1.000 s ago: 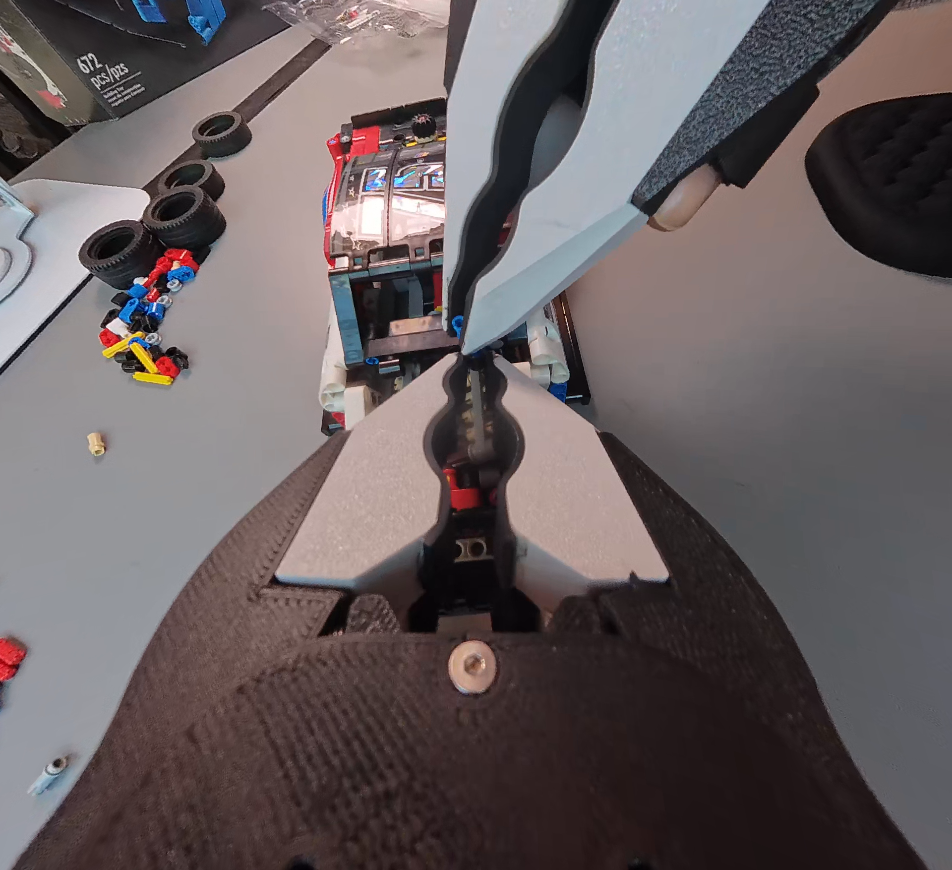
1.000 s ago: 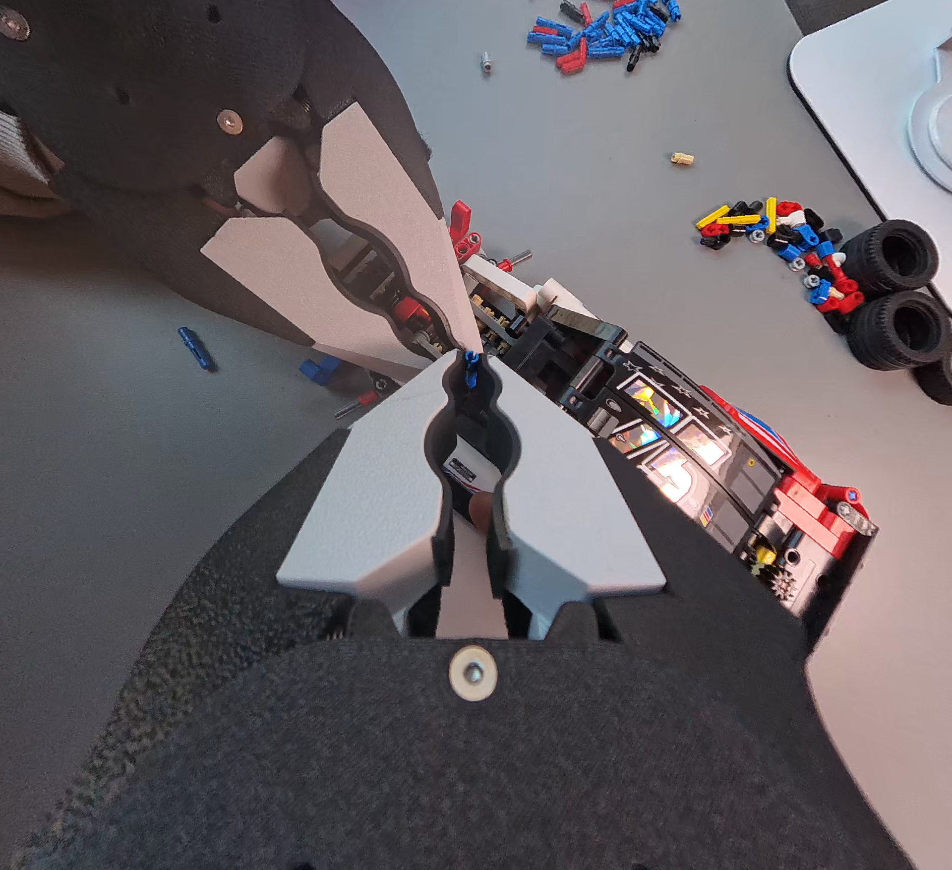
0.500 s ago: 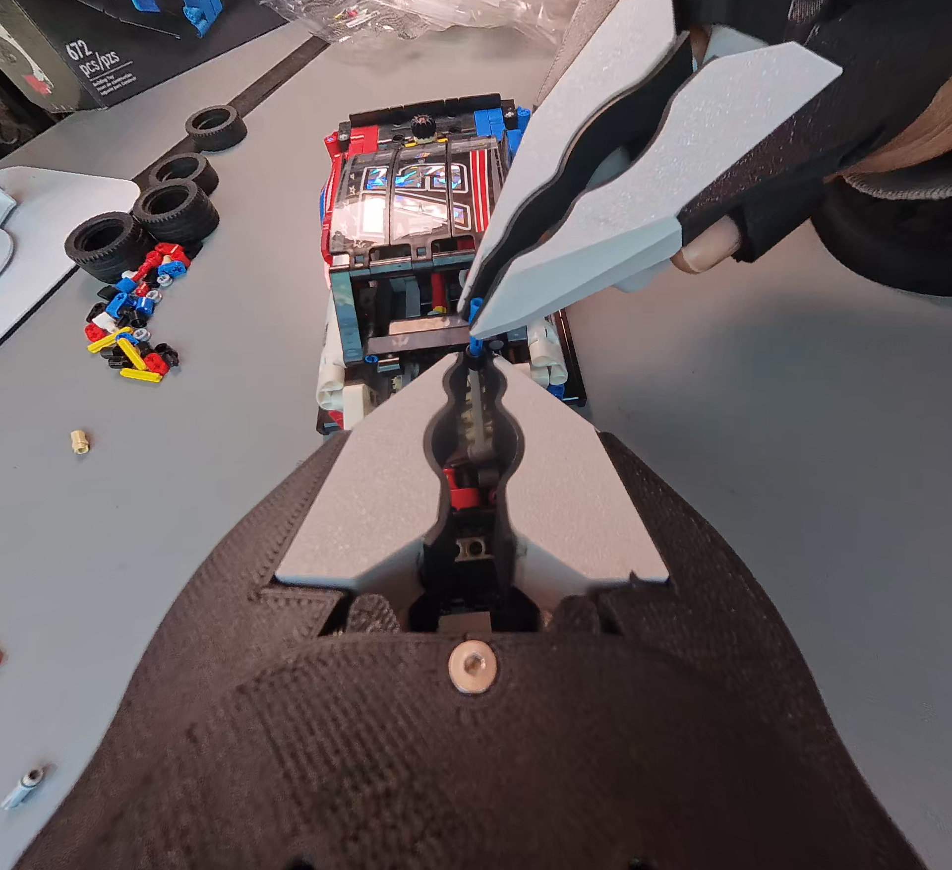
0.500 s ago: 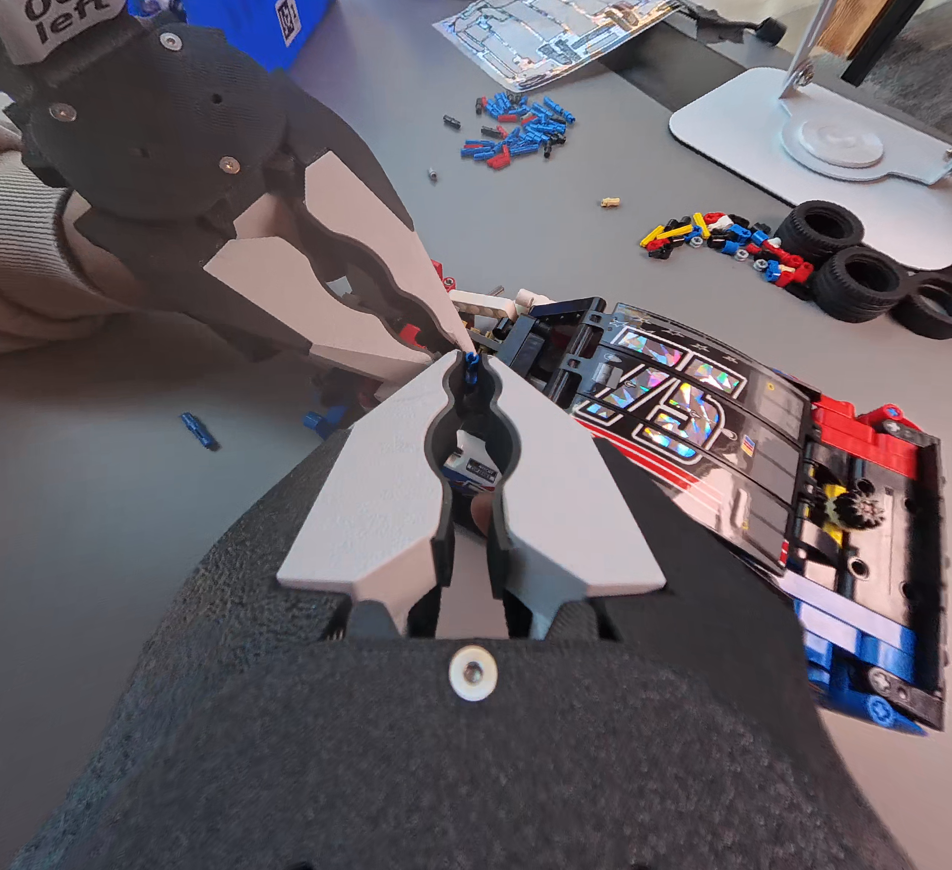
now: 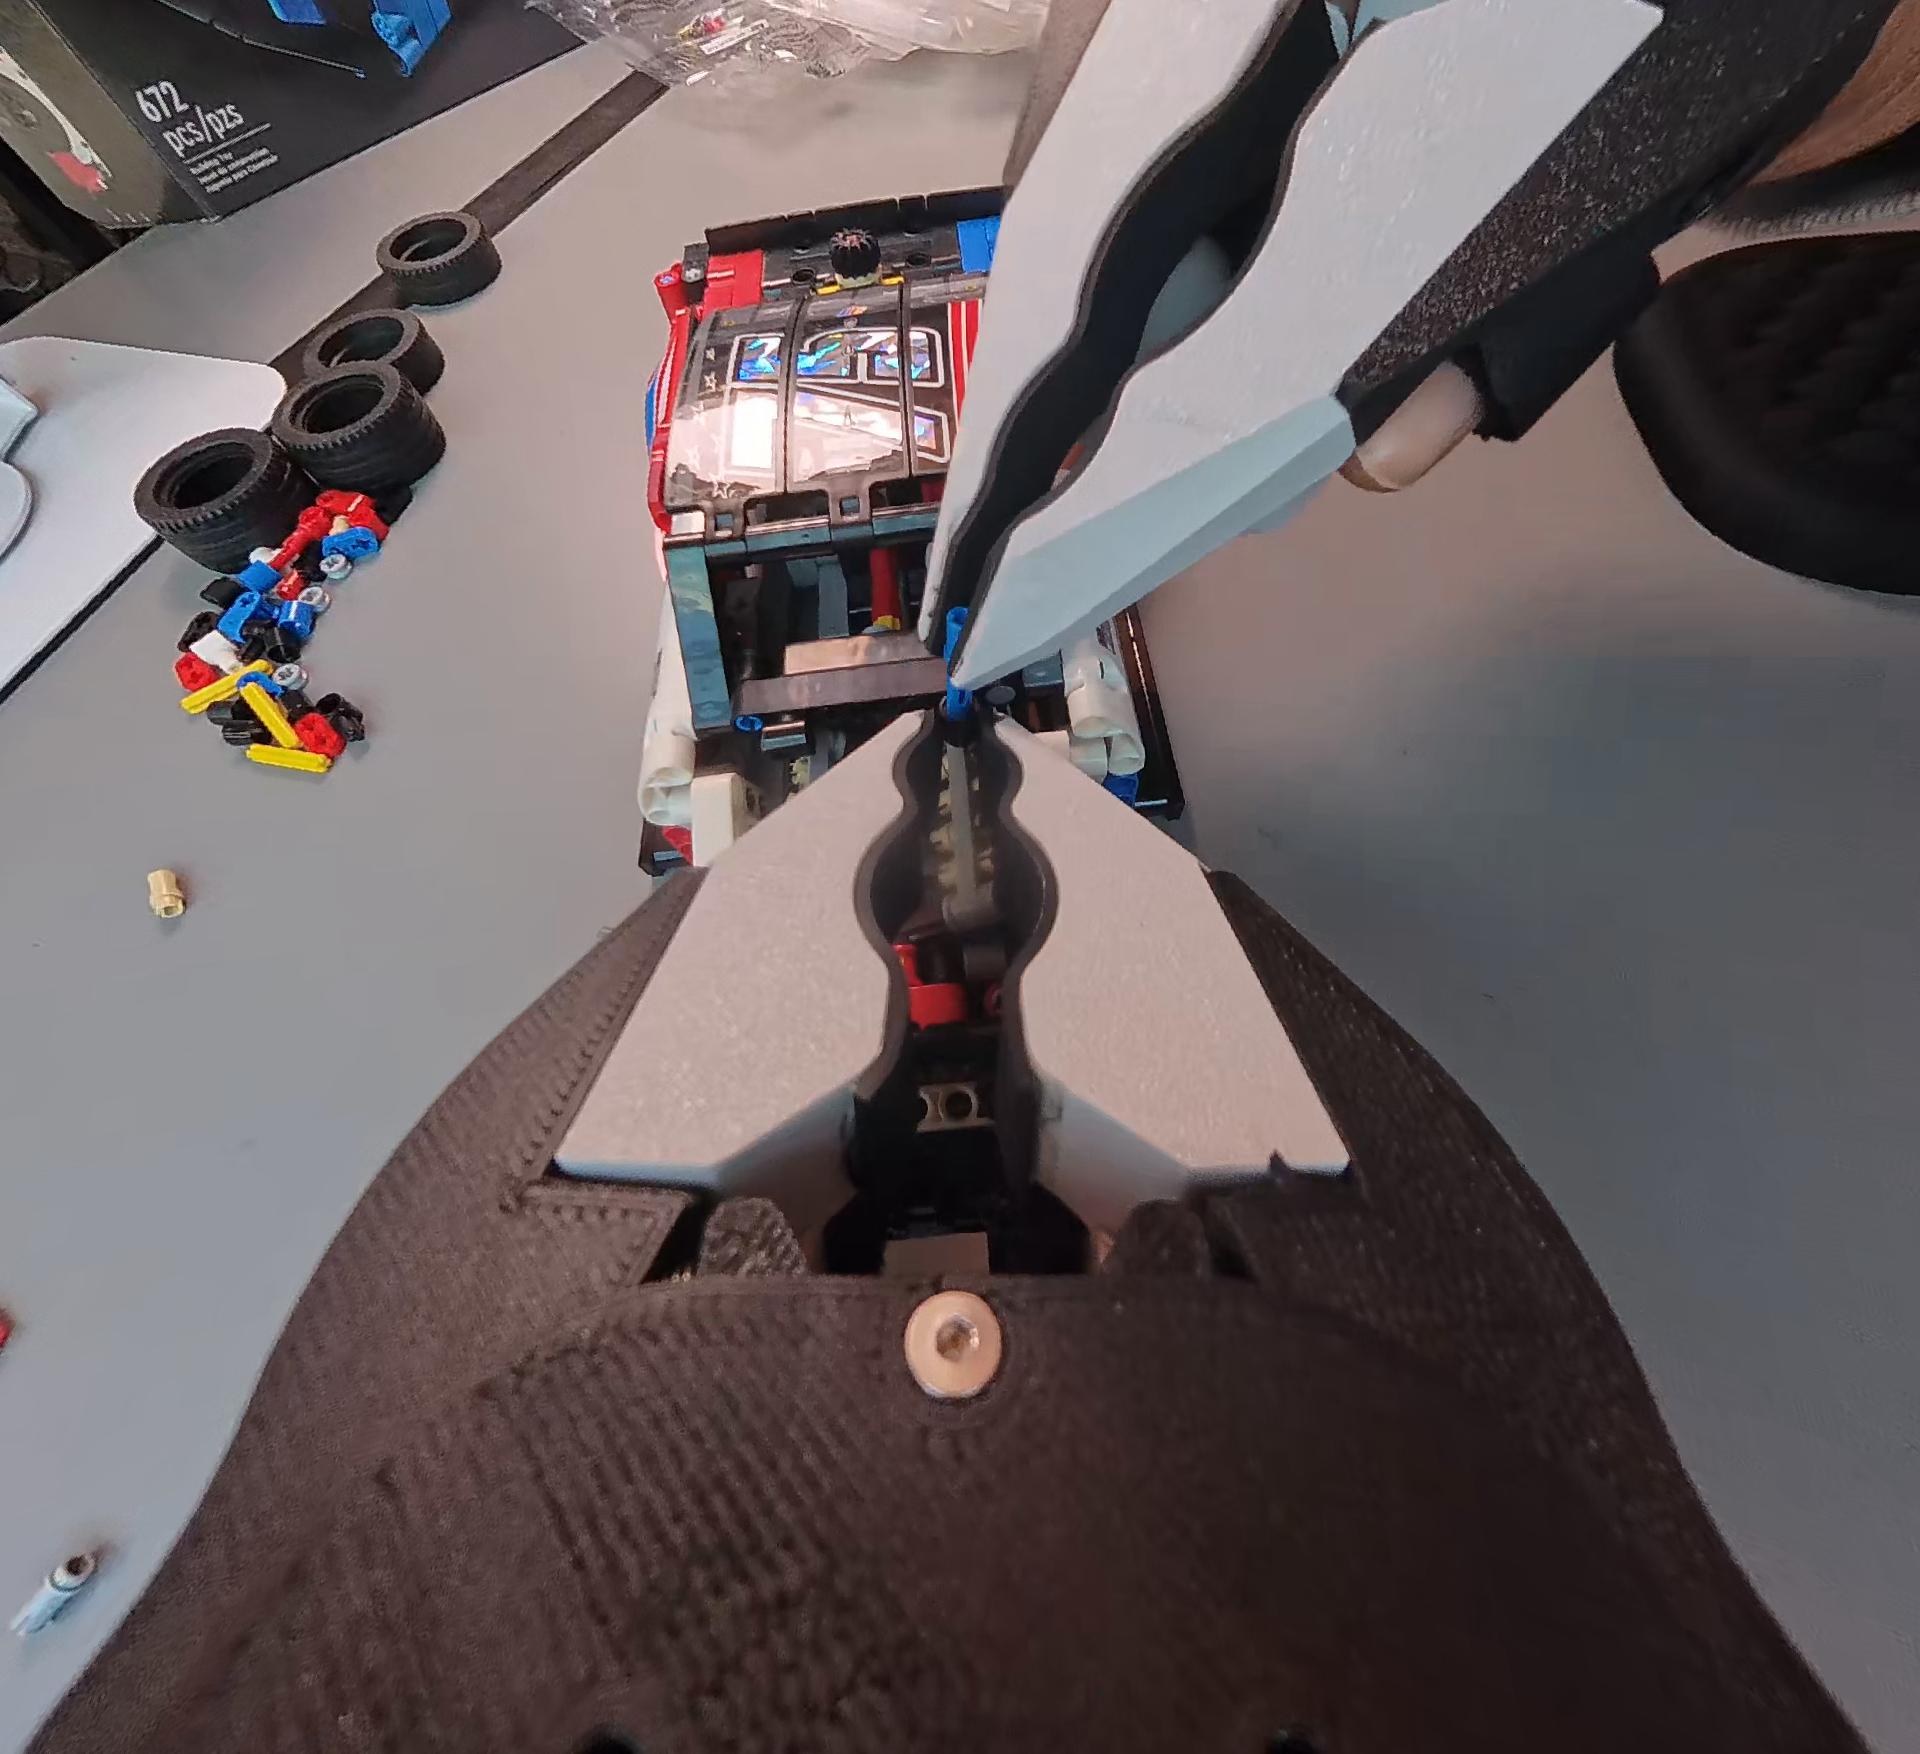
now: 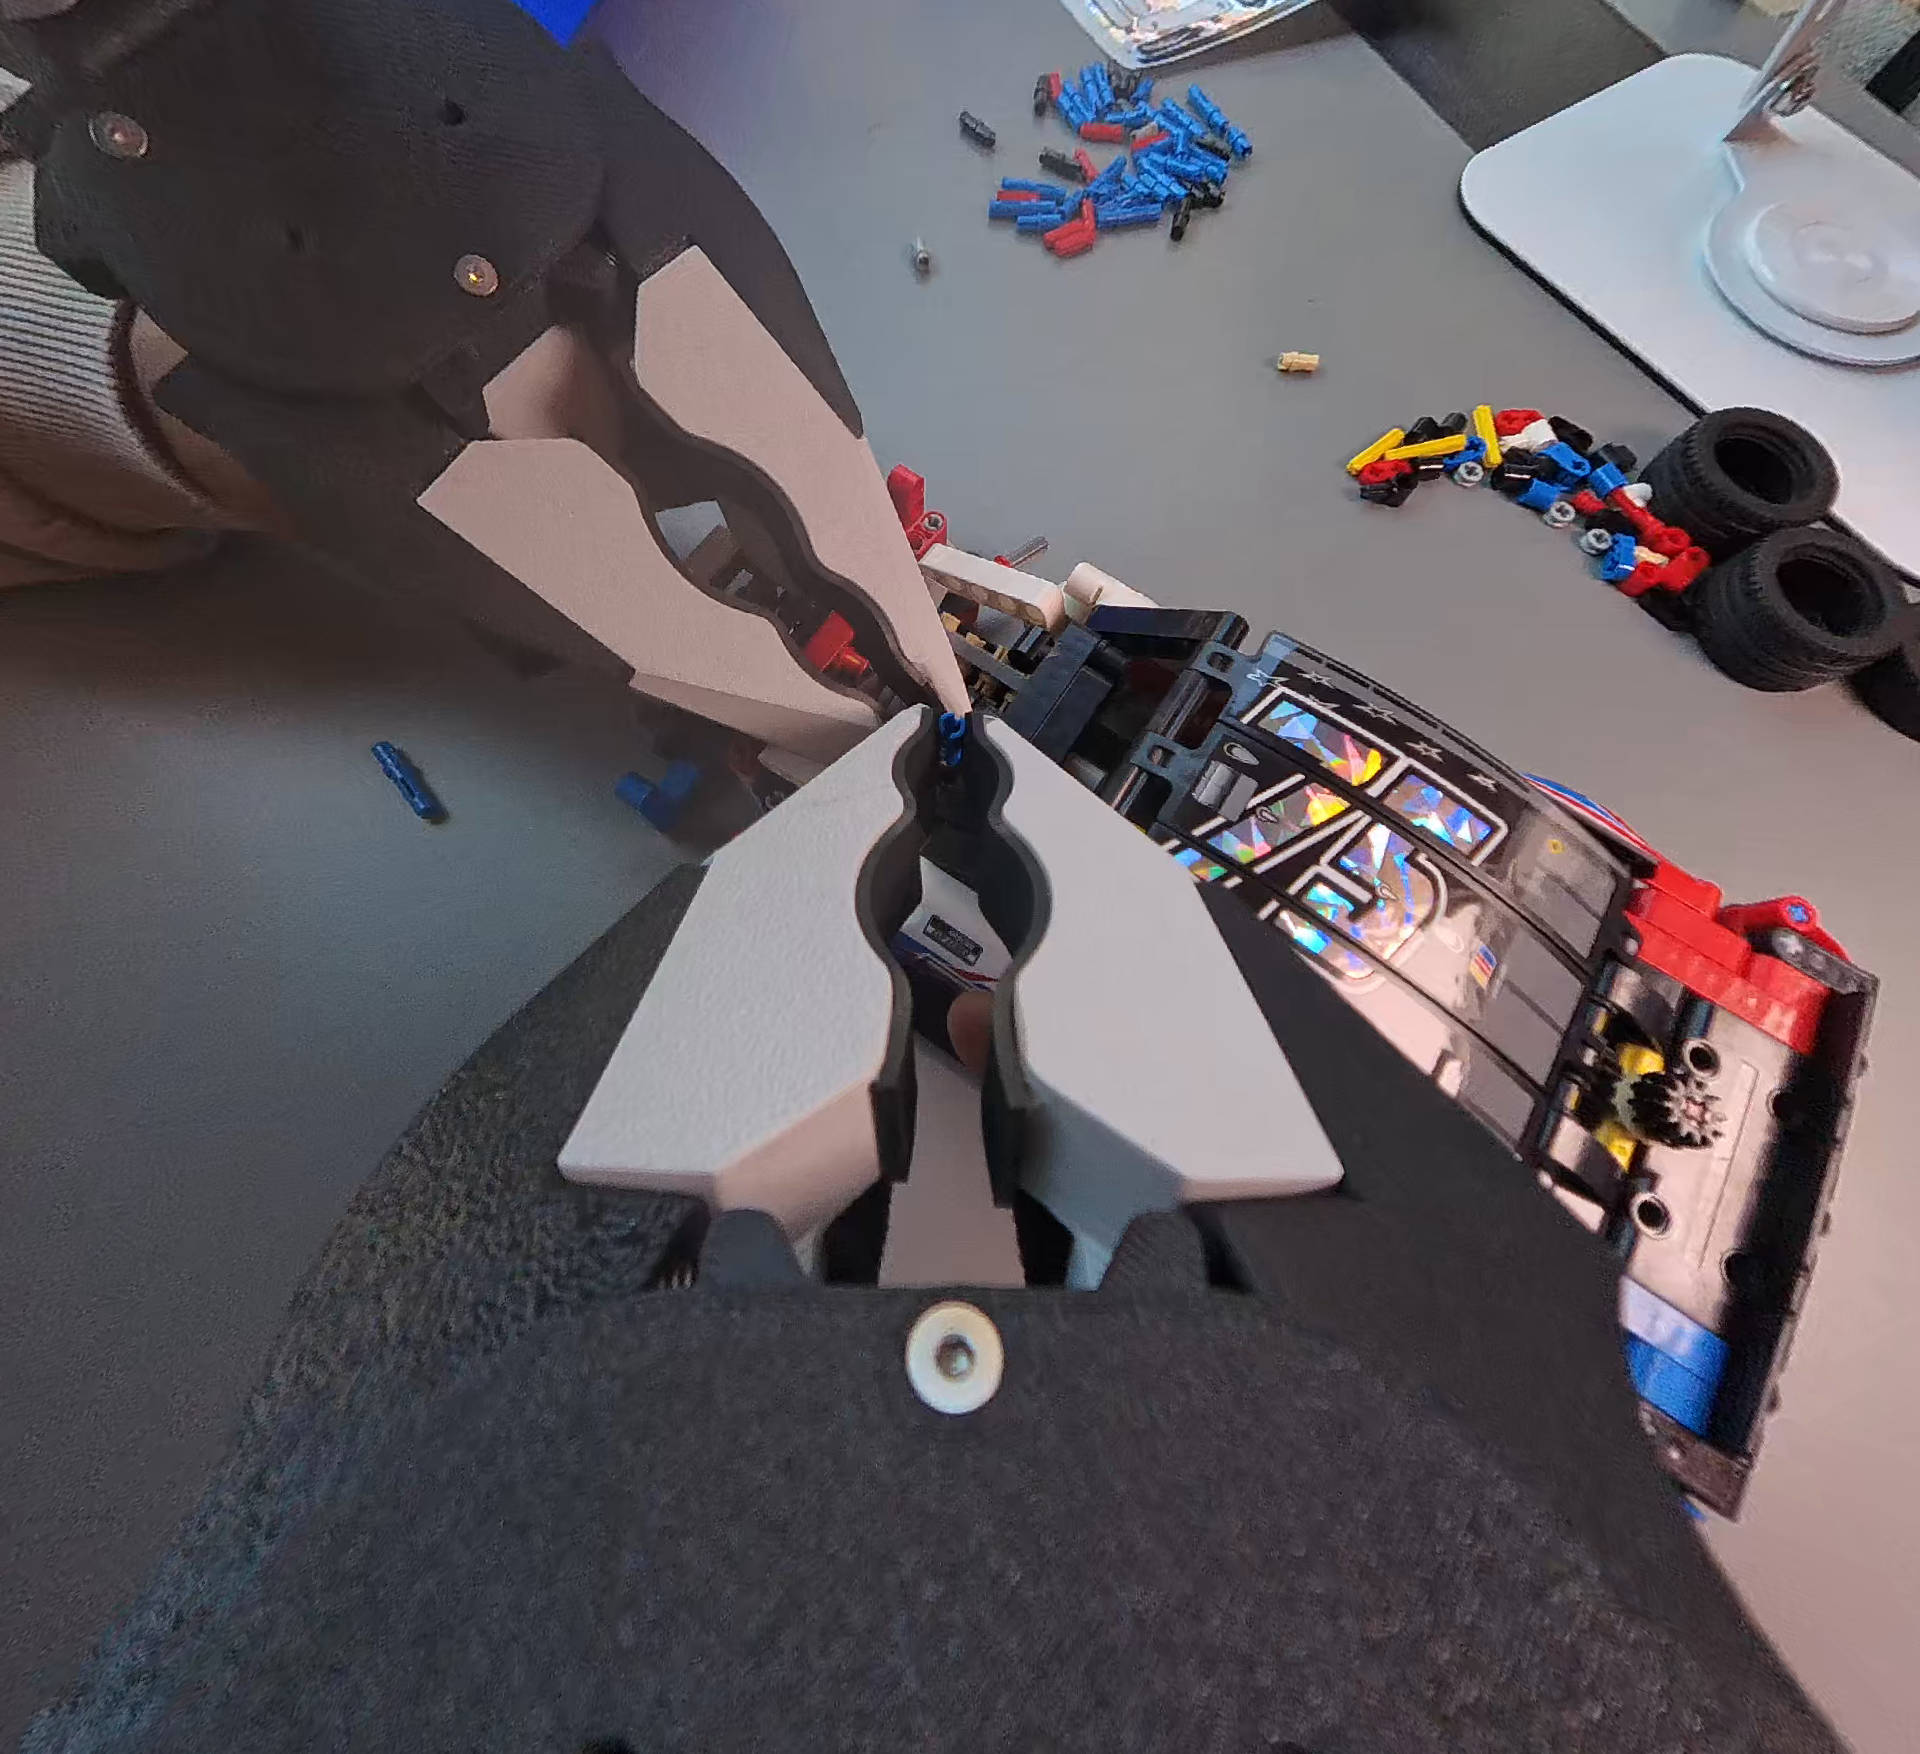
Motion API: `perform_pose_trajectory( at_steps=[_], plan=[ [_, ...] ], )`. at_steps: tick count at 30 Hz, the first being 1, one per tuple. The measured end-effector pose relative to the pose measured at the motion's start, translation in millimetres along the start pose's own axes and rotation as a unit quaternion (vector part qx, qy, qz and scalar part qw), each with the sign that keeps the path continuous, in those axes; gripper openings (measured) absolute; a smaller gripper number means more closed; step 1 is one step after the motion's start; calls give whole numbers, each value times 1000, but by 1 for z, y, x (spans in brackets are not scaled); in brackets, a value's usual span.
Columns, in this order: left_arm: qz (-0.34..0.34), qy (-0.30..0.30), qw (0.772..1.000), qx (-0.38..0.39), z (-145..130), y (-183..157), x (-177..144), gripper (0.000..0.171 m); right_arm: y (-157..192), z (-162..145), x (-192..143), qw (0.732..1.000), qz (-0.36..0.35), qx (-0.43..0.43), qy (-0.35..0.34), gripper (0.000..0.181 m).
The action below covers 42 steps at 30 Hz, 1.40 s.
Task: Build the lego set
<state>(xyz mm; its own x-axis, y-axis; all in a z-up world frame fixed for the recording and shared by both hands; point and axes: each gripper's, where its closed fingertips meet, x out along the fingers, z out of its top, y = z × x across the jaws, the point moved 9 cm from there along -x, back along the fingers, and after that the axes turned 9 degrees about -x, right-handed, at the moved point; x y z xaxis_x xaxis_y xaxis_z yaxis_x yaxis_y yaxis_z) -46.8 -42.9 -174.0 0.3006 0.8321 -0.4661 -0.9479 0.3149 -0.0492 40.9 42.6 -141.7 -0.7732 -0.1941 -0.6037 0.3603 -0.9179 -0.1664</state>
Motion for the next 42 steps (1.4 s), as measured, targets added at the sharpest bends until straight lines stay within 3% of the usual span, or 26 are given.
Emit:
perform_pose_trajectory(
  at_steps=[6, 11, 26, 30, 33, 38, 42],
  plan=[
    [-4, 1, 1000, -8, 0, 0, 0, 4, -1, 13, 4, 994, 24, -78, 68, 2],
    [-5, 4, 1000, -8, 1, 0, 1, 4, -2, 15, 6, 992, 33, -92, 77, 2],
    [-10, -1, 1000, -9, 1, 2, 1, 5, -7, 5, 5, 998, 41, -5, 57, 3],
    [-16, -15, 1000, -15, 1, 5, 0, 6, -15, 8, -9, 998, 52, 23, 16, 14],
    [-7, -25, 1000, -15, 2, 7, -1, 22, -15, 10, -19, 999, 53, -9, -3, 15],
    [-30, -49, 998, -35, 7, 24, -29, 39, -7, 6, -21, 990, 40, -126, 54, 19],
    [-54, -14, 994, -94, -6, 50, -44, 61, 2, 18, -7, 969, 8, -231, 82, 19]
  ],
)
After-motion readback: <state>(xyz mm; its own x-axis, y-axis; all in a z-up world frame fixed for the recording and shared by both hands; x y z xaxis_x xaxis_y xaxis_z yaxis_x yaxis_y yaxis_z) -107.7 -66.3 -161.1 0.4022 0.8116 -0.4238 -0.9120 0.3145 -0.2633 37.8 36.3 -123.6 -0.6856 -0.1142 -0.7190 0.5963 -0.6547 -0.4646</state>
